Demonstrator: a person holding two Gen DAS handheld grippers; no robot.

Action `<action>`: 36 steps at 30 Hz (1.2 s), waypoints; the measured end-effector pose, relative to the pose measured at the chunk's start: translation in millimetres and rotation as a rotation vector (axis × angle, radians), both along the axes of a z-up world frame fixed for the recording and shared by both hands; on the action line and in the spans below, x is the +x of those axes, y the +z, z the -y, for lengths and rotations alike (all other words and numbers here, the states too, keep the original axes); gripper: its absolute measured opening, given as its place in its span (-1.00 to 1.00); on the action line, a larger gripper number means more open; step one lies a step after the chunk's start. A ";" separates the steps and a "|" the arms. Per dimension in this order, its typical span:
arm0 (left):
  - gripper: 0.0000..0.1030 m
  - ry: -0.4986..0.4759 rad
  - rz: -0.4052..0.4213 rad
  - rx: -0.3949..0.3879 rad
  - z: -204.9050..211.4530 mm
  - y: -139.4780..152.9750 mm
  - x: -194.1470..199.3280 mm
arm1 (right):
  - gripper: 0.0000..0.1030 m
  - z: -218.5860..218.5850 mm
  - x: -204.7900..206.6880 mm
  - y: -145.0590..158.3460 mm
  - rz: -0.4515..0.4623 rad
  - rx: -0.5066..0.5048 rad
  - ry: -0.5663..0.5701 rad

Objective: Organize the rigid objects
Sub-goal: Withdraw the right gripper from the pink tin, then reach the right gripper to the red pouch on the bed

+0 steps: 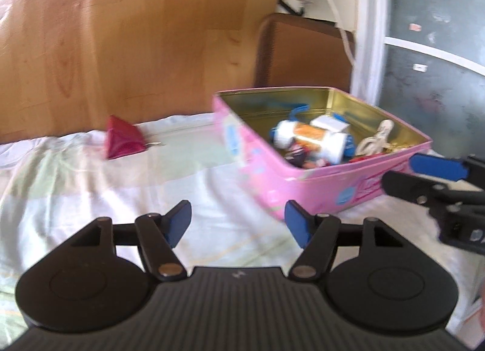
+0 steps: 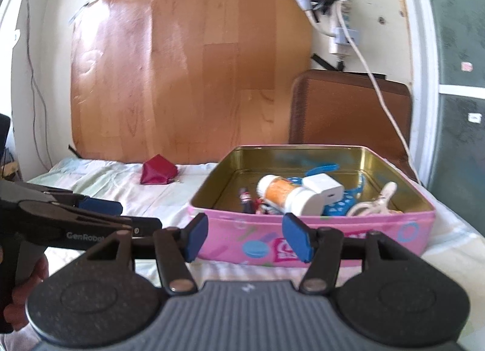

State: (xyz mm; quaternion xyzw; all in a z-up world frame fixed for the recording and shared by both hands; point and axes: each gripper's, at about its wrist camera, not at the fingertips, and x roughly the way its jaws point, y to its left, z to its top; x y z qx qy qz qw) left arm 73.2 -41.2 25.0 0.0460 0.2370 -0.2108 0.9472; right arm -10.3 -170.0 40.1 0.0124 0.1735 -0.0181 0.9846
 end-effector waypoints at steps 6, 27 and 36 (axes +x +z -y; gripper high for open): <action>0.36 0.077 -0.003 0.020 -31.1 -9.9 15.0 | 0.09 -25.5 10.7 2.5 0.001 -0.039 0.049; 0.38 0.272 -0.023 0.044 -112.4 -29.2 39.6 | 0.11 -86.4 49.1 -10.5 -0.072 -0.102 0.224; 0.42 0.311 -0.016 0.040 -127.4 -29.9 47.9 | 0.11 -106.4 70.1 -14.9 -0.090 -0.120 0.283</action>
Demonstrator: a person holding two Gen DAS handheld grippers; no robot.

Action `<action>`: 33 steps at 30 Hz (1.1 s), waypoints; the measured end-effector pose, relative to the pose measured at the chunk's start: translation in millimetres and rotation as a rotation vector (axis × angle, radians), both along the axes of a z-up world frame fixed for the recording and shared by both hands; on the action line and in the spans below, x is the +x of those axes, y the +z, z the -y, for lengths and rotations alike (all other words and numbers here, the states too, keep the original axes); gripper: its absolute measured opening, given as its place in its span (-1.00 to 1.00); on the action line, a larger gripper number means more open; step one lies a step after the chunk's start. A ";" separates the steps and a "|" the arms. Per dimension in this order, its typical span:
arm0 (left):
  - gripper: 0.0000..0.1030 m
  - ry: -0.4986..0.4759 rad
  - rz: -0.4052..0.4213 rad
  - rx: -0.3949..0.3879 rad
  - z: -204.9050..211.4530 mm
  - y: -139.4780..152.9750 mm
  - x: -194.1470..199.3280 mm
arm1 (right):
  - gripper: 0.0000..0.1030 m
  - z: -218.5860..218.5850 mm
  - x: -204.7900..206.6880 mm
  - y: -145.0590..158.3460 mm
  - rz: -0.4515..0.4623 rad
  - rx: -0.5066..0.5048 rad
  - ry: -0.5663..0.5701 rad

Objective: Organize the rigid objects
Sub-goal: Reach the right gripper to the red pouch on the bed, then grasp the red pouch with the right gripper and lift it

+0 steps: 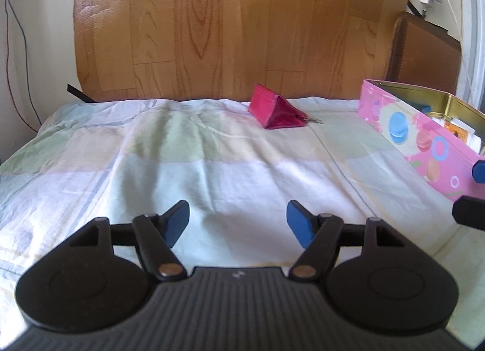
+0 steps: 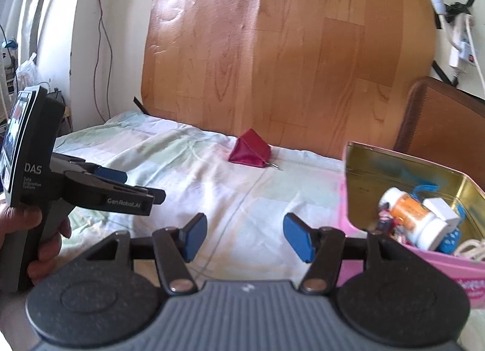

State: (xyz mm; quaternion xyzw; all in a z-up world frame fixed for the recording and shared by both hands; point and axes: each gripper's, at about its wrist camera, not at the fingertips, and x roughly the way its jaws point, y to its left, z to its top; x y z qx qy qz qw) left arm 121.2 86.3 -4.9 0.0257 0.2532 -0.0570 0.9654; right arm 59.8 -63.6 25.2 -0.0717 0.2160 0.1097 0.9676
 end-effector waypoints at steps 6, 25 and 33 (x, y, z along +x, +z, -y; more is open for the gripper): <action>0.42 0.046 0.004 -0.072 -14.8 0.5 5.9 | 0.11 -11.9 19.0 -5.1 -0.014 -0.022 0.036; 0.56 0.195 0.054 -0.200 -46.3 2.5 10.9 | -0.14 -35.9 213.0 -11.4 -0.225 0.257 -0.018; 0.57 0.193 0.044 -0.217 -46.9 1.8 13.8 | -0.80 -39.1 262.7 -30.1 -0.278 0.340 -0.103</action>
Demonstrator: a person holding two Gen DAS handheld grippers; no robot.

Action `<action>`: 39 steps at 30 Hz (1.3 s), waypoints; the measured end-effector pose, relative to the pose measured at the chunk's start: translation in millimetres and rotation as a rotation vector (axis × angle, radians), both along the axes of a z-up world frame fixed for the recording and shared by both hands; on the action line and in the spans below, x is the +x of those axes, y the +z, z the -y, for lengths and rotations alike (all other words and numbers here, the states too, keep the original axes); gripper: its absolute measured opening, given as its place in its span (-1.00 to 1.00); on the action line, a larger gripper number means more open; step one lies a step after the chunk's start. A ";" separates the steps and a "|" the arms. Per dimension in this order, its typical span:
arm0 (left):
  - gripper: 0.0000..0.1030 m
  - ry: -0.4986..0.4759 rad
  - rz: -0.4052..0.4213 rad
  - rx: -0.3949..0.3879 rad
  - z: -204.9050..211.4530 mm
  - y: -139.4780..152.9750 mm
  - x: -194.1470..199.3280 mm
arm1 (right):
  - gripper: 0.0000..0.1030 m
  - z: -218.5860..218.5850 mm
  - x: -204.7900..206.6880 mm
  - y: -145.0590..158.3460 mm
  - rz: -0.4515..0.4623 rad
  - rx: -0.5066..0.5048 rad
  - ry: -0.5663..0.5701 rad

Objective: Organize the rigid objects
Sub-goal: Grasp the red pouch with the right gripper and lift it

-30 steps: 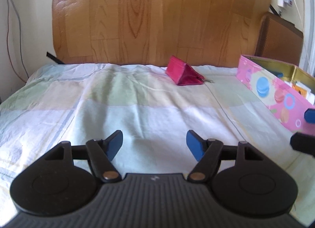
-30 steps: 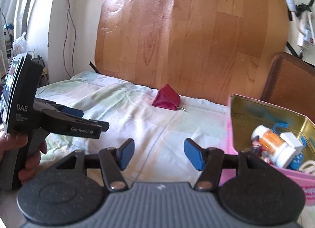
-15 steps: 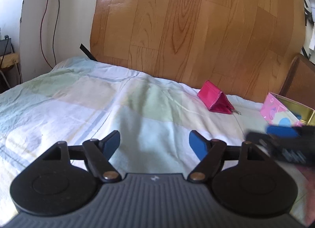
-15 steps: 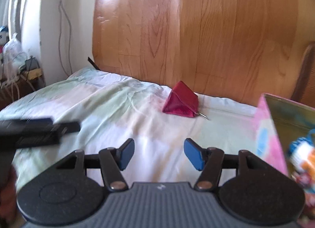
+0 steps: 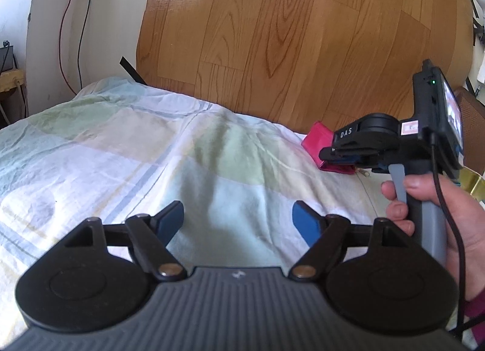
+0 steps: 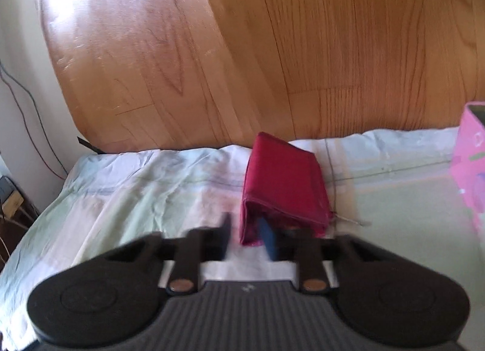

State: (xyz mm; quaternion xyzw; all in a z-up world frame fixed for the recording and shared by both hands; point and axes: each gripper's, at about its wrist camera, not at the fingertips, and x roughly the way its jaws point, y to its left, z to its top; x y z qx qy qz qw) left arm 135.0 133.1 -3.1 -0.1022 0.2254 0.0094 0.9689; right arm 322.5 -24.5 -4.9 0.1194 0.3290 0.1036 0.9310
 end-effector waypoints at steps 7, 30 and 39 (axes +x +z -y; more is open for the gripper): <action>0.57 -0.005 -0.002 -0.011 -2.3 0.4 0.8 | -0.82 26.0 -61.5 -2.5 -0.001 -0.040 0.114; 0.57 -0.714 0.128 0.013 93.1 18.5 -67.2 | -0.81 222.3 -378.5 7.5 0.068 -0.147 -0.119; 0.33 -0.978 0.056 0.109 179.7 16.4 -97.1 | -0.42 223.7 -385.8 -0.8 0.160 -0.086 -0.007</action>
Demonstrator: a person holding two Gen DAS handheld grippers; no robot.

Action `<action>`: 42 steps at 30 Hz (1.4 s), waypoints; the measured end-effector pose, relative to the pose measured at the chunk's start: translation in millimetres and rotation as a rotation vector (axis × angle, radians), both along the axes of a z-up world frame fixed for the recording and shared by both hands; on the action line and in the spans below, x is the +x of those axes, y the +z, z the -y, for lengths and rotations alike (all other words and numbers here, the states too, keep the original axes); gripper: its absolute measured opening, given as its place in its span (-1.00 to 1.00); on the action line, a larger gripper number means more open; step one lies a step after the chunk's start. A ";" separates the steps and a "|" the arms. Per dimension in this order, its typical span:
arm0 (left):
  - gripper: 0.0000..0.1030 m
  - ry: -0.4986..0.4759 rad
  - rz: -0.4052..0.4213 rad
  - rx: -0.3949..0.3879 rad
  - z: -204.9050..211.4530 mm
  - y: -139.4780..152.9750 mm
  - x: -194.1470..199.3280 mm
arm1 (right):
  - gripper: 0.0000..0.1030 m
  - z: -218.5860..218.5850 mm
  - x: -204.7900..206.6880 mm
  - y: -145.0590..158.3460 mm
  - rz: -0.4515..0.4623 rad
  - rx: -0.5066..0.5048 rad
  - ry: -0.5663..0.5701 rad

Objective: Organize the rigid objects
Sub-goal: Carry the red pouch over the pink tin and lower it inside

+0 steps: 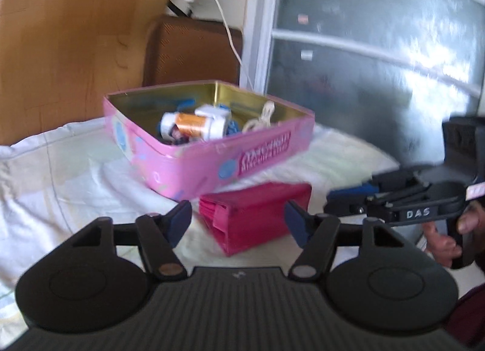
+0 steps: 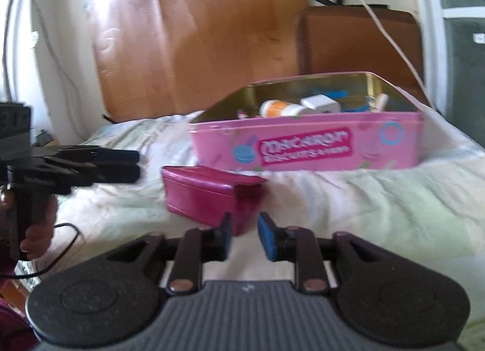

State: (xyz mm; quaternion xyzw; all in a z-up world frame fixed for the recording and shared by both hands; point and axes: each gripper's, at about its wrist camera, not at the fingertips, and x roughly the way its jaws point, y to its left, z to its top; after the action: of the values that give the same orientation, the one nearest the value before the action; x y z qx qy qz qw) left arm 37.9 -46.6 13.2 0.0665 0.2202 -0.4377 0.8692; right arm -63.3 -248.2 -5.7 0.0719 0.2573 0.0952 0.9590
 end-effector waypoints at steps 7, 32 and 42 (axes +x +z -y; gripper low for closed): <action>-0.27 -0.003 -0.108 0.086 26.8 -19.1 14.4 | -0.49 -2.5 25.4 -16.5 0.021 -0.001 0.067; -0.10 -0.237 -0.022 0.228 200.5 -21.2 -9.6 | -0.38 128.1 -40.6 -40.6 0.066 0.097 -0.275; 0.07 -0.225 0.009 0.278 203.5 -22.9 -16.2 | -0.32 130.5 -41.7 -41.8 0.066 0.105 -0.293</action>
State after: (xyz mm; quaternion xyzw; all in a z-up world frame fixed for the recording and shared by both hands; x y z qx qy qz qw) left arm 21.7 -250.1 -9.6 0.2124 0.2659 -0.4972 0.7981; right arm -105.0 -378.7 -47.5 0.1554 0.2070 -0.0303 0.9655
